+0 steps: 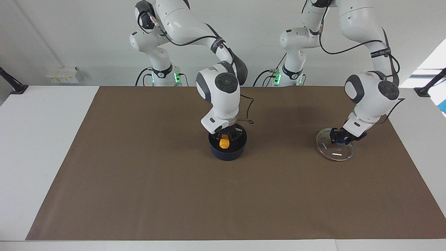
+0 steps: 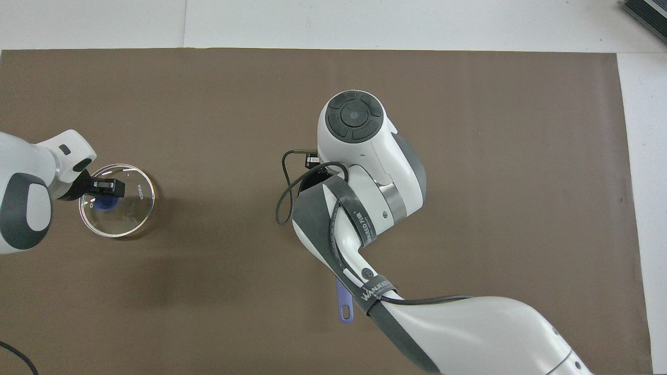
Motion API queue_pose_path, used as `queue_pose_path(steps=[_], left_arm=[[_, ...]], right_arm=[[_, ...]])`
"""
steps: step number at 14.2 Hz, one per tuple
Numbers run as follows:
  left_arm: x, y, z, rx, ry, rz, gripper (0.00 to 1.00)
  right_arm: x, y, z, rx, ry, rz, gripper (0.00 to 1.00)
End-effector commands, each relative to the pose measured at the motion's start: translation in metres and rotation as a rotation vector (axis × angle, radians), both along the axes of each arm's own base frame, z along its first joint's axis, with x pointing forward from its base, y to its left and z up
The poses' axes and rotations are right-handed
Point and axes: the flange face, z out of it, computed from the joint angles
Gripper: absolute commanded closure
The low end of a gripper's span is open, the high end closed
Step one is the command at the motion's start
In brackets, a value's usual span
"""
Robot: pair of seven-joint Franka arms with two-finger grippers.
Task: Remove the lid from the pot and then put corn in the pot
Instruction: 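Set the lid down with the left gripper while the right gripper carries corn, then lower the corn into the pot and open the right gripper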
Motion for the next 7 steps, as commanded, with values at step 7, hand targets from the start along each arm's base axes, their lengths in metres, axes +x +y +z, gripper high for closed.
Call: queue_pose_path(steps=[7], left_arm=[[0.027, -0.046, 0.077, -0.024, -0.052, 0.078, 0.0]], right_arm=[[-0.014, 0.003, -0.021, 0.034, -0.001, 0.017, 0.72]])
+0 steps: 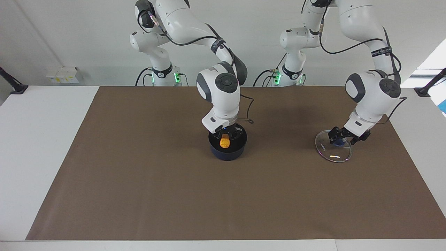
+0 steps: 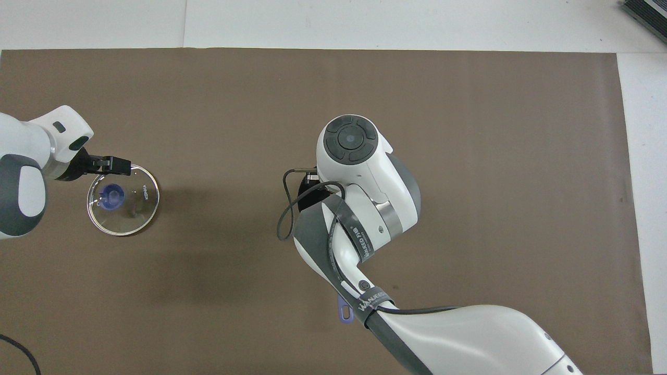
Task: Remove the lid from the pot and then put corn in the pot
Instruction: 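Lower the corn into the pot and open the right gripper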
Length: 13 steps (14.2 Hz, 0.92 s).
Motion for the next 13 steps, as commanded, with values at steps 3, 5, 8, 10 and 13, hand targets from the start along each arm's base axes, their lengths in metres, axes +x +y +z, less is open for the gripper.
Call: queue_pose_path(steps=[3, 5, 8, 10, 13], left_arm=[[0.006, -0.043, 0.072, -0.018, 0.039, 0.043, 0.0], [0.002, -0.051, 0.109, -0.019, 0.041, 0.03, 0.0], [-0.013, -0.055, 0.15, -0.021, 0.047, 0.019, 0.0], [-0.019, -0.052, 0.17, -0.012, 0.066, 0.007, 0.0], [-0.025, -0.05, 0.195, 0.0, 0.095, -0.036, 0.0]], right_arm=[[-0.005, -0.004, -0.002, 0.036, 0.004, 0.005, 0.41], [-0.005, -0.003, -0.002, 0.057, 0.018, -0.007, 0.11], [-0.004, -0.005, 0.0, 0.045, 0.019, -0.007, 0.0], [0.0, -0.013, 0.009, 0.043, 0.004, -0.015, 0.0], [0.017, -0.066, 0.063, 0.066, -0.031, -0.055, 0.0]])
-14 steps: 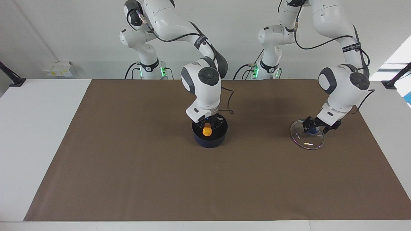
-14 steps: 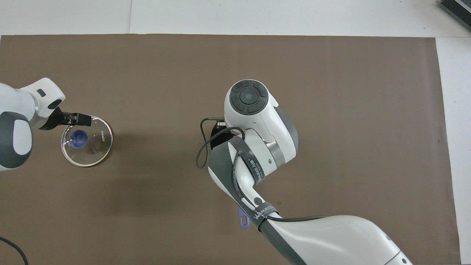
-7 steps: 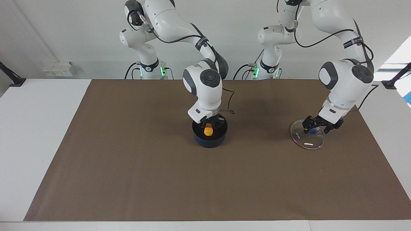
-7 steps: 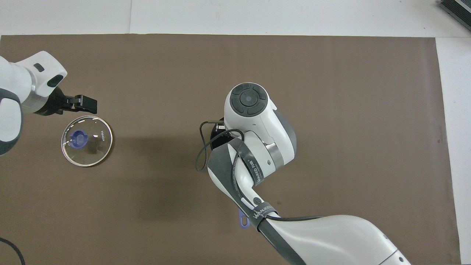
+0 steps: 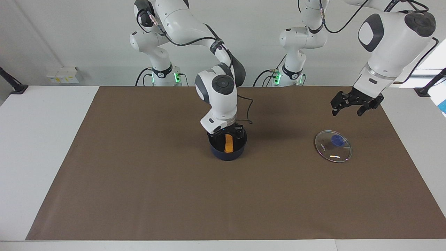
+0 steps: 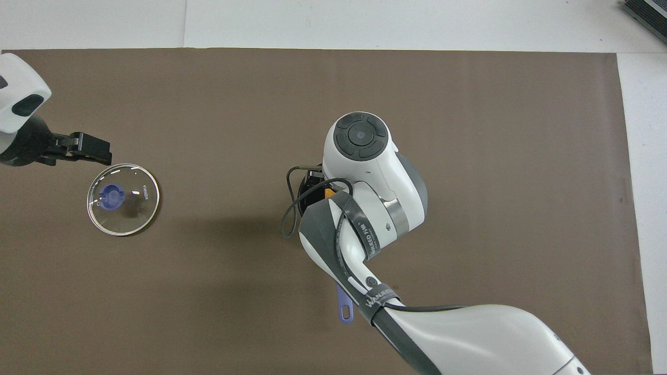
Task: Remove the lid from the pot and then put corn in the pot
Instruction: 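Lower the corn into the pot and open the right gripper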
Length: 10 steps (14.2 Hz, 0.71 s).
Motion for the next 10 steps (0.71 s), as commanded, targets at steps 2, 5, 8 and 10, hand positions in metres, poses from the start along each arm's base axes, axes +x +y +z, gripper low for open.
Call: queue_pose_path(steps=[2, 5, 8, 10], left_arm=[[-0.004, 0.005, 0.023, 0.005, 0.045, -0.066, 0.0], [-0.006, 0.001, 0.029, -0.005, 0.043, -0.092, 0.0], [-0.006, 0.004, 0.029, -0.005, 0.043, -0.088, 0.0], [-0.006, 0.003, 0.029, -0.005, 0.044, -0.088, 0.0]], right_arm=[[0.011, -0.087, 0.077, 0.029, -0.015, 0.023, 0.0], [0.011, -0.16, 0.119, 0.027, 0.016, 0.038, 0.0], [0.008, -0.229, 0.152, 0.034, 0.02, 0.071, 0.0], [-0.003, -0.266, 0.176, 0.039, 0.029, 0.062, 0.0]])
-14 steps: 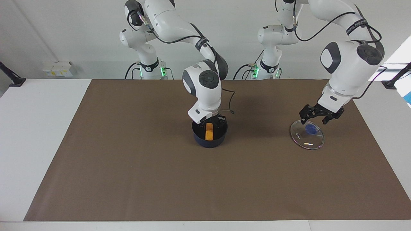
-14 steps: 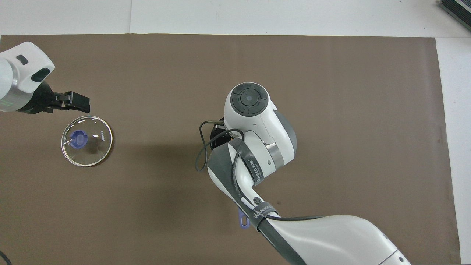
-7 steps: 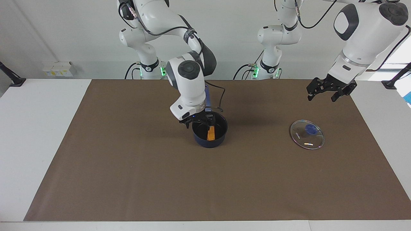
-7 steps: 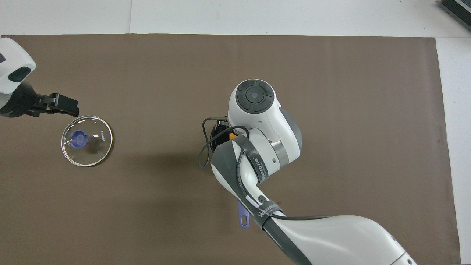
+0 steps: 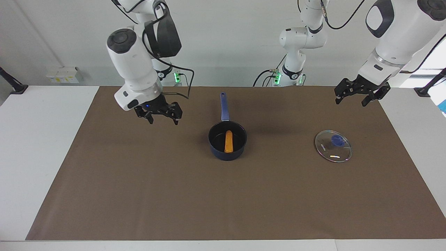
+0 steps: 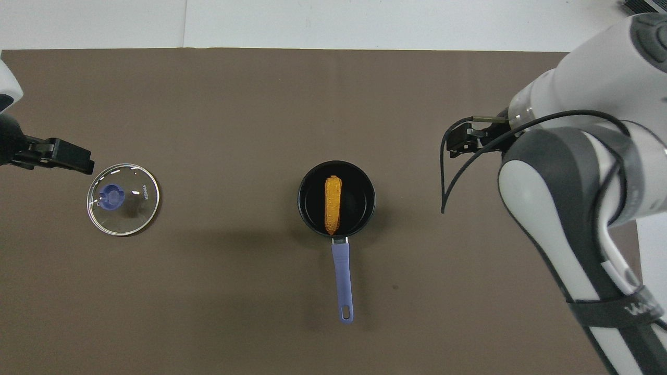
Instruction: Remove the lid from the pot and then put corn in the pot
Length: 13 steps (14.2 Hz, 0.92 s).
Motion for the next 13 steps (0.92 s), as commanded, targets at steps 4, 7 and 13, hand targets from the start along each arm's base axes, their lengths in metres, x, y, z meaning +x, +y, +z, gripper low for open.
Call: queue_pose_path(steps=[4, 7, 13], left_arm=[[0.001, 0.0, 0.001, -0.003, 0.012, -0.004, 0.0], [0.003, 0.0, 0.003, 0.007, 0.008, 0.036, 0.0], [-0.006, 0.014, 0.021, 0.002, 0.021, 0.079, 0.0]], right_arm=[[-0.044, -0.09, 0.06, 0.016, 0.03, -0.009, 0.0], [-0.059, -0.106, 0.09, -0.045, 0.0, -0.019, 0.0], [-0.087, -0.129, 0.136, -0.056, -0.028, -0.041, 0.0]])
